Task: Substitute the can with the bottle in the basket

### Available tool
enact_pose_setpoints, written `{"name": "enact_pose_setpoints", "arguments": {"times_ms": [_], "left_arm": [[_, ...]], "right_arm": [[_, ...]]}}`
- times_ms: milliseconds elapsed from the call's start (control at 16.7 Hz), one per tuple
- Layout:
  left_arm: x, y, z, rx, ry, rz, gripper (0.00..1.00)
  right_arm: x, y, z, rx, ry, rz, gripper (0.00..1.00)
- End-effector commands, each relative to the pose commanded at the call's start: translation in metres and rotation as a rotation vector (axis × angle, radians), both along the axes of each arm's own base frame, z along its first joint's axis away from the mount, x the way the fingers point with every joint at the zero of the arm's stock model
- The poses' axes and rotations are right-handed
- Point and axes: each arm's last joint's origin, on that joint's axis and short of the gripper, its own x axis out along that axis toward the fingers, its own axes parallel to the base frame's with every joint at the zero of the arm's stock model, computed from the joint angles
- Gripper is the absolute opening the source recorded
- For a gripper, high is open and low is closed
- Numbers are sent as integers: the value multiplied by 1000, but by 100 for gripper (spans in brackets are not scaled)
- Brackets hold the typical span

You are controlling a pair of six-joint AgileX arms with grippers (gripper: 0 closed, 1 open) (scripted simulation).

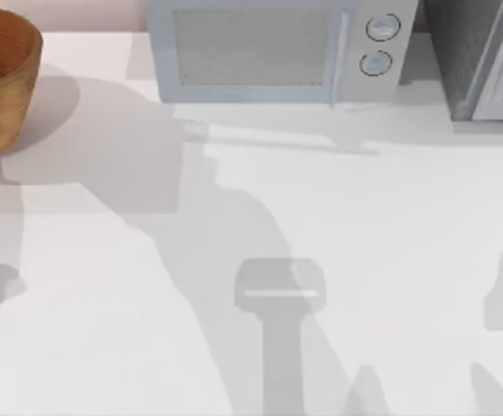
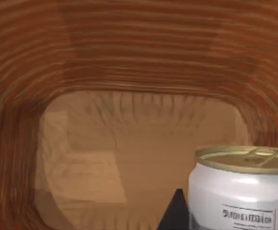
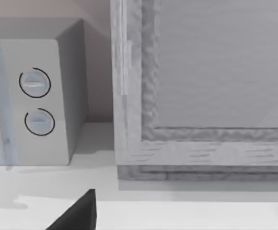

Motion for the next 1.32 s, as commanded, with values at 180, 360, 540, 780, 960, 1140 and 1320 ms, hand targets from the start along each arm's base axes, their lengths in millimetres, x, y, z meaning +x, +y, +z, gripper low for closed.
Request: {"name": "enact_pose_setpoints", "arguments": {"times_ms": [180,360,540,780,960,1140,1320], "left_arm": [[-58,-25,54,58,-173,16,0],[-135,-51,86,104,-361,30,0],[-216,-73,84,132,-544,43,0],[-302,-91,37,144,-761,57,0],[-338,-97,-13,139,-891,64,0],[-351,-101,-57,130,-978,66,0],[-354,-102,-84,124,-1023,63,0]], "right_arm": [[0,0,0,0,0,0,100],[0,0,0,0,0,0,100],[0,0,0,0,0,0,100],[0,0,0,0,0,0,100],[0,0,0,0,0,0,100],[0,0,0,0,0,0,100],[0,0,0,0,0,0,100]]}}
